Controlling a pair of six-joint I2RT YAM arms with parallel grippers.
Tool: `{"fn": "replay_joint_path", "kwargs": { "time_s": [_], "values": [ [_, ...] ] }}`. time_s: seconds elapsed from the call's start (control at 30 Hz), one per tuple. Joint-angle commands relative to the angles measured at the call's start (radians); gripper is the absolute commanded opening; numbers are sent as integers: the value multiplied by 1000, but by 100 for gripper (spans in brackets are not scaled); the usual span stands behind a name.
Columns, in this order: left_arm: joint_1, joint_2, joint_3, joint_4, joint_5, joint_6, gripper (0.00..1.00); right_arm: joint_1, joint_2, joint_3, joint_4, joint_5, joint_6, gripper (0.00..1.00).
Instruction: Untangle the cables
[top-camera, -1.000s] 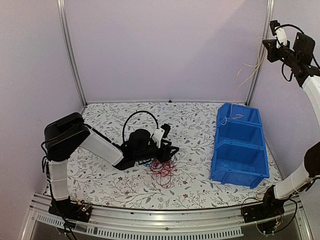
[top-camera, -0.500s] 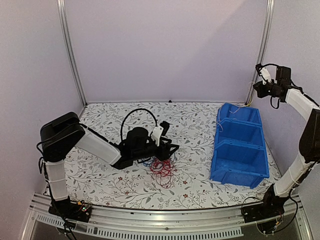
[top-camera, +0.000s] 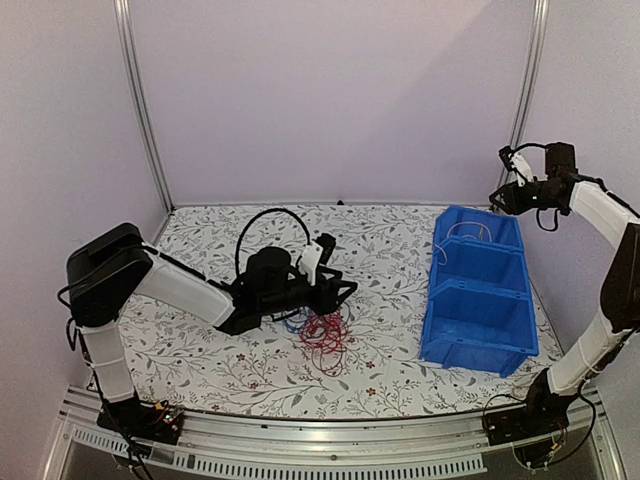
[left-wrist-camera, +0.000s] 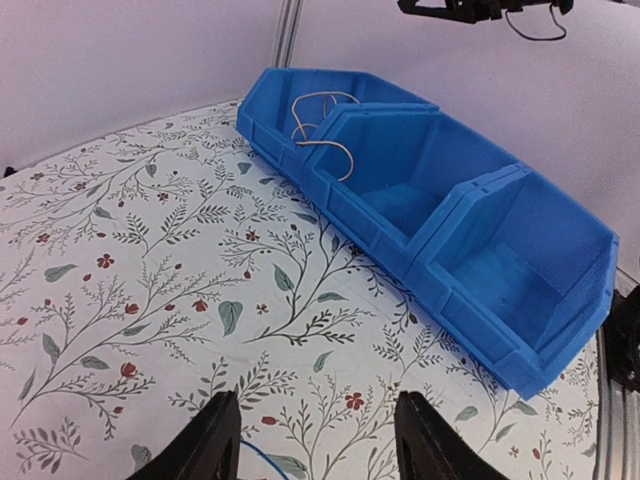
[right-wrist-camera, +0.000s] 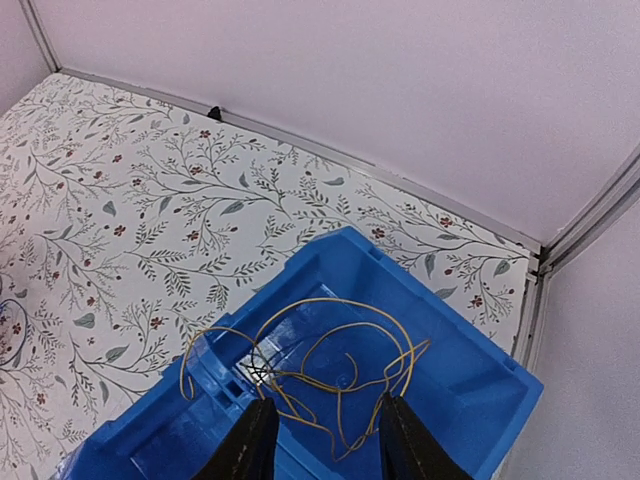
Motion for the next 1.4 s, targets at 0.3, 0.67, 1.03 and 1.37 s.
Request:
{"fn": "replay_joint_path", "kwargs": {
  "time_s": [0.3,0.67,1.03,1.37],
  "values": [
    [-11,-132,-87,-18,-24,-53,52,207,55,-162,-50,43,-66,27],
    [-15,-119,-89,-11,-23,-60,52,249,150,-156,-65,96,3,34],
    [-19,-109,-92,0,-18,-71,52,305,233,-141,-25,131,47,33],
    [-22,-109,-89,-5,-18,-73,52,312,186,-100,14,96,114,9]
  ]
}}
